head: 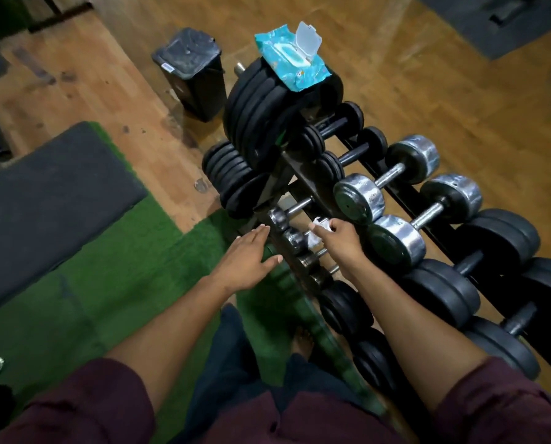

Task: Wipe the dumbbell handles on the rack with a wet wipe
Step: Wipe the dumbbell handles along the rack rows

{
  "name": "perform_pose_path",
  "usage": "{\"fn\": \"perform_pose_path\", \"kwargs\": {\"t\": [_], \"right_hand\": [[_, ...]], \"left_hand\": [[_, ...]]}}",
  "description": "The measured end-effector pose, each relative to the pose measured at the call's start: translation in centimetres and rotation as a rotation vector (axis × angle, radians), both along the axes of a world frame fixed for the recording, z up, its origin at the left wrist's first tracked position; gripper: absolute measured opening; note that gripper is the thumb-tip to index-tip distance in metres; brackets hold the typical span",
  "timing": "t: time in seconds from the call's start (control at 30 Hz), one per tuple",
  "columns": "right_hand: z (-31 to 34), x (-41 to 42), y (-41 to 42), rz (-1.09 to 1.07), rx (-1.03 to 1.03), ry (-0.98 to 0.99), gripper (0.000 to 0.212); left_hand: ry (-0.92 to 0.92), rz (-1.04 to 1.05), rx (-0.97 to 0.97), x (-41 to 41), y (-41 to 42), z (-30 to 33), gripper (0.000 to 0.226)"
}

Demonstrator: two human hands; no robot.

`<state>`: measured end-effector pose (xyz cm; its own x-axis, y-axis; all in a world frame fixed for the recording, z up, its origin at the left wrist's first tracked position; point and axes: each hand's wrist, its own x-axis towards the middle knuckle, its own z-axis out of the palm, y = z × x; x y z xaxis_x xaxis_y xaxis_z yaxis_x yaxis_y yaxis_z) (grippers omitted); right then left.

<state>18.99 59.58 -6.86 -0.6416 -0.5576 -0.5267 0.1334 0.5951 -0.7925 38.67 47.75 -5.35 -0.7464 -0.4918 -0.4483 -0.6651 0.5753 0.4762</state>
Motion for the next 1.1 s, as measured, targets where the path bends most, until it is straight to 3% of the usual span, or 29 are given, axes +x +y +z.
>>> {"fn": "perform_pose_path", "kwargs": {"t": [0.1, 0.2, 0.27, 0.7, 0.97, 1.1], "right_hand": [[-1.5, -0.2, -2.4, -0.062, 0.05, -0.012, 0.046], [-3.0, -0.2, -4.9, -0.125, 0.141, -0.018, 0.021], [-4.3, 0.1, -6.5, -0.167, 0.188, -0.018, 0.016], [-9.5, 1.9, -14.4, -0.533, 0.192, -0.072, 0.05], [-11.6, 1.9, -13.6, -0.607, 0.207, -0.038, 0.055], [-14.1, 1.7, -13.4, -0.626, 0.175, 0.005, 0.042]], "left_hand": [[-0.01, -0.059, 0.021, -1.6, -3.9, -1.5, 0.084], [-0.018, -0.124, 0.07, -3.3, -7.9, -2.8, 0.082], [-0.016, -0.178, 0.099, -4.3, -10.4, -3.6, 0.082], [-0.192, -0.447, 0.195, -7.1, -22.3, -11.3, 0.083], [-0.219, -0.459, 0.208, -8.4, -22.5, -13.2, 0.083], [-0.226, -0.465, 0.188, -8.5, -22.2, -15.4, 0.084]]}}
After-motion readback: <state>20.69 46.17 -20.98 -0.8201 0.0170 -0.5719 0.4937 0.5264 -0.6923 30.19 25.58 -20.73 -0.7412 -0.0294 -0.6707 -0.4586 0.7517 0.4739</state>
